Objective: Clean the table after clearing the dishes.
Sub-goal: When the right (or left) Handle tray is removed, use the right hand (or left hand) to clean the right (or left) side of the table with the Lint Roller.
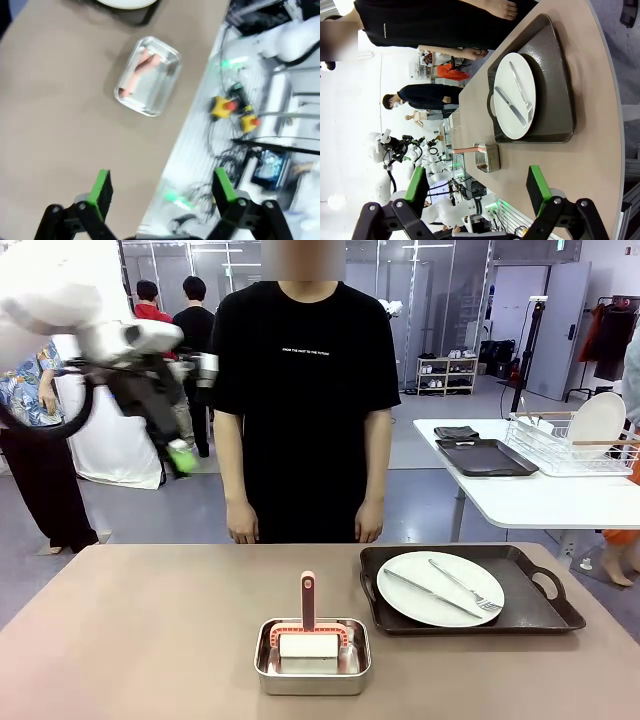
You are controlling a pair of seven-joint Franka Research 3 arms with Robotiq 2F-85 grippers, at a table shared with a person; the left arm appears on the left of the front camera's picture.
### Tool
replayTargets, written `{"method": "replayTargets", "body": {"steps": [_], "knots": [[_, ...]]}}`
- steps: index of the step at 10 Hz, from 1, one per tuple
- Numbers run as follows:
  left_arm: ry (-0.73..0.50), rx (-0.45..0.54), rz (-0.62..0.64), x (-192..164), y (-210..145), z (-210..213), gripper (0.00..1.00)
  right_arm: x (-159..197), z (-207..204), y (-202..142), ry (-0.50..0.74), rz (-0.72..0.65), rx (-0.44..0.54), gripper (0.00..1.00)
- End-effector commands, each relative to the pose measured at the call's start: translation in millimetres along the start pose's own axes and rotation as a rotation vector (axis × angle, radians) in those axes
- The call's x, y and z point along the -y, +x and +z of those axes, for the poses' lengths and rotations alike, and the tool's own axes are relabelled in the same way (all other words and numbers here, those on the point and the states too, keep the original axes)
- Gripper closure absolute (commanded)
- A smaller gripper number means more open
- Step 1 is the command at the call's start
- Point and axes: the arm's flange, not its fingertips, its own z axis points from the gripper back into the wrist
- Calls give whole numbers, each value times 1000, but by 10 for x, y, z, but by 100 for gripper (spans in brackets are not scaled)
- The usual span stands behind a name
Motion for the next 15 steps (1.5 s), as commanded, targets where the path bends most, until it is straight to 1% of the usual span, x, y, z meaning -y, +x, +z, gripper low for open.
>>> {"method": "replayTargets", "body": {"steps": [1, 2, 3, 4, 5, 7, 9, 10, 11, 12, 14, 15], "knots": [[-165, 255, 172, -376, -640, 276, 0, -31, 0, -16, 2, -5, 0, 0], [-213, 372, 249, -612, -1134, 442, 0, -31, 0, -16, 2, -5, 0, 0], [-272, 499, 350, -924, -1770, 567, 0, -31, 0, -16, 2, -5, 0, 0], [-291, 564, 431, -1102, -2178, 580, 0, -31, 0, -16, 2, -5, 0, 0], [-305, 614, 512, -1251, -2605, 581, 0, -31, 0, -16, 2, -5, 0, 0], [-323, 736, 630, -1437, -3371, 510, 0, -31, 0, -16, 2, -5, 0, 0], [-365, 765, 648, -1570, -3977, 381, 0, -31, 0, -16, 2, -5, 0, 0], [-418, 810, 693, -1681, -4193, 299, 0, -31, 0, -16, 2, -5, 0, 0], [-449, 881, 630, -1757, -4324, 215, 0, -31, 0, -16, 2, -5, 0, 0], [-480, 908, 647, -1884, -4392, 104, 0, -31, 0, -16, 2, -5, 0, 0], [-499, 920, 677, -2038, -4397, 0, 0, -31, 0, -16, 2, -5, 0, 0], [-482, 893, 710, -2067, -4354, -13, 0, -31, 0, -16, 2, -5, 0, 0]]}}
